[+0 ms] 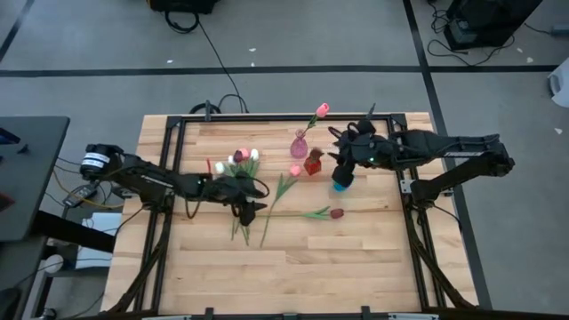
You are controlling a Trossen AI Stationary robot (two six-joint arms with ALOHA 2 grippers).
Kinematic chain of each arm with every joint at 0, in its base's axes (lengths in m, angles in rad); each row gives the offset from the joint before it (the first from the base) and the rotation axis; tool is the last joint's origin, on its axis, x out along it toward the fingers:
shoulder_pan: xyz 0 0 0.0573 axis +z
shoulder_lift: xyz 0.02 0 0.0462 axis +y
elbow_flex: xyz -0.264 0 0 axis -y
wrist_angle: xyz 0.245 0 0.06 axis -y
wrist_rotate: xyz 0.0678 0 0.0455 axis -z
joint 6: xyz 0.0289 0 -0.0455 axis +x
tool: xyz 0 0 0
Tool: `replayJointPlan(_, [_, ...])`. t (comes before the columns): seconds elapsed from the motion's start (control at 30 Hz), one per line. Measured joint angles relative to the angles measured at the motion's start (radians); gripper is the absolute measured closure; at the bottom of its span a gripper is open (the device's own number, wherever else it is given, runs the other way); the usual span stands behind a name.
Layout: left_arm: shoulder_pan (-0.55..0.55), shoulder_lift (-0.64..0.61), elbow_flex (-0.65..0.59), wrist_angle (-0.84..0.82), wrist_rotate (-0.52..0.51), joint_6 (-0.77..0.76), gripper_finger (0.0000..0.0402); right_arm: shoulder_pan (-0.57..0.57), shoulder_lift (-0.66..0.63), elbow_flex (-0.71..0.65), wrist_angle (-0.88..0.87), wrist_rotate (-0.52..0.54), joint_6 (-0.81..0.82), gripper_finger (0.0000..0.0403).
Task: Sort flowers into vase by color
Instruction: Put the red flower into the red vase
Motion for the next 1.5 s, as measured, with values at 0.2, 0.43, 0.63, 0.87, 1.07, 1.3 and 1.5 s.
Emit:
replayJointPlan(0.2, [0.000, 0.153, 0.127, -0.051, 0.012, 0.002, 0.0193, 0.015, -0.015, 0.087, -0.096, 0.044, 0.024, 0.0234])
replayJointPlan(0.43, [-0.043, 0.350, 0.329, -0.073, 0.063, 0.147, 0.0207, 0.046, -0.068, 0.092, -0.107, 0.091, 0.031, 0.0235])
replayJointPlan(0.63, [-0.052, 0.489, 0.474, -0.150, 0.036, 0.290, 0.0209, 0.091, -0.093, 0.092, -0.102, 0.096, 0.057, 0.0235])
replayJointPlan(0.87, [-0.051, 0.579, 0.532, -0.186, -0.034, 0.361, 0.0221, 0.150, -0.080, 0.092, -0.102, 0.143, 0.068, 0.0235])
replayJointPlan(1.07, [-0.052, 0.584, 0.531, -0.189, -0.049, 0.390, 0.0346, 0.181, -0.068, 0.077, -0.100, 0.193, 0.093, 0.0235])
replayJointPlan(1.3, [-0.050, 0.510, 0.486, -0.101, -0.007, 0.397, 0.0395, 0.211, -0.068, 0.016, -0.095, 0.162, 0.161, 0.0235])
replayJointPlan(1.5, [-0.023, 0.367, 0.272, 0.281, 0.115, 0.391, 0.0397, 0.306, -0.074, 0.010, -0.095, 0.203, 0.217, 0.0236])
